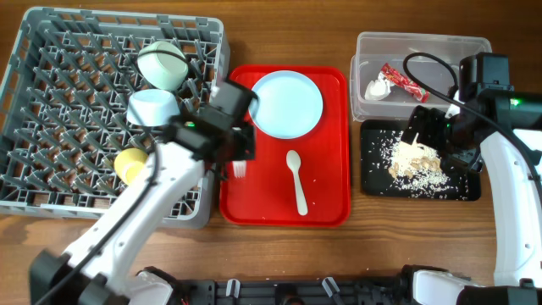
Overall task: Sort waste into correct bins and load items into the dishwasher rack
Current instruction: 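Grasp the white fork with the left gripper and put it in the rack, then grasp the white spoon with the left gripper and put it in the rack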
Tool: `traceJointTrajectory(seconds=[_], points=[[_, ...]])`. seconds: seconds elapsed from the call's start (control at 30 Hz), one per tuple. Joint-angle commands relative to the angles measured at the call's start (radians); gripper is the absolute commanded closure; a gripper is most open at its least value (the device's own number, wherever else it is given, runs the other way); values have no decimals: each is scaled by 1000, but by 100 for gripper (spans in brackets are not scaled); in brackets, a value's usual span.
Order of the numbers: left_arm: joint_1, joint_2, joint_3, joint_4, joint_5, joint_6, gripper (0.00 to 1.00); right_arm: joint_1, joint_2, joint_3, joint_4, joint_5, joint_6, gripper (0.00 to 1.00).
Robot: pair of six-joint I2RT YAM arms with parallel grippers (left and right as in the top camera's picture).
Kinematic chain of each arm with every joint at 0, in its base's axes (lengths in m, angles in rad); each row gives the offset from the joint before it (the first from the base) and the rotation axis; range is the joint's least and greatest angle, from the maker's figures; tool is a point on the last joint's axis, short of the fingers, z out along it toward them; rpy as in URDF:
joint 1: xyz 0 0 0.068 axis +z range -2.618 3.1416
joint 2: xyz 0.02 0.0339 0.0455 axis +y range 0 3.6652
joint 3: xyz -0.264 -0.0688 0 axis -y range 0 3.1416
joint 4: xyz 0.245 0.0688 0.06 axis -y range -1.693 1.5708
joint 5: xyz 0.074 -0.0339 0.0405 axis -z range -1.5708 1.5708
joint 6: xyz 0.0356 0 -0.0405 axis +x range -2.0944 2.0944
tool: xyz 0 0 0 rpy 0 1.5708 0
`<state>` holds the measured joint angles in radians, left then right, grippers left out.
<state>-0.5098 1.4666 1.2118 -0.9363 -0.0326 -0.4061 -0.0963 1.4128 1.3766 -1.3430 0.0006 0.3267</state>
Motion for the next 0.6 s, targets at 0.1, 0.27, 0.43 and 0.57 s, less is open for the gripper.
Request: traceJointTrajectory(seconds=[0.1,0.27,0.43,0.57], points=[[208,-62,30,5,-14,359,87,-4,-3,0,-1,-6,-11,0],[273,33,30,50,-2,373,77,-4,-3,0,-1,-6,-11,1],[273,169,30,74,-41,375,75,-4,-3,0,-2,-6,-12,0],[272,150,38,72,-39,362,71,-4,-3,0,-3,-6,-11,0]])
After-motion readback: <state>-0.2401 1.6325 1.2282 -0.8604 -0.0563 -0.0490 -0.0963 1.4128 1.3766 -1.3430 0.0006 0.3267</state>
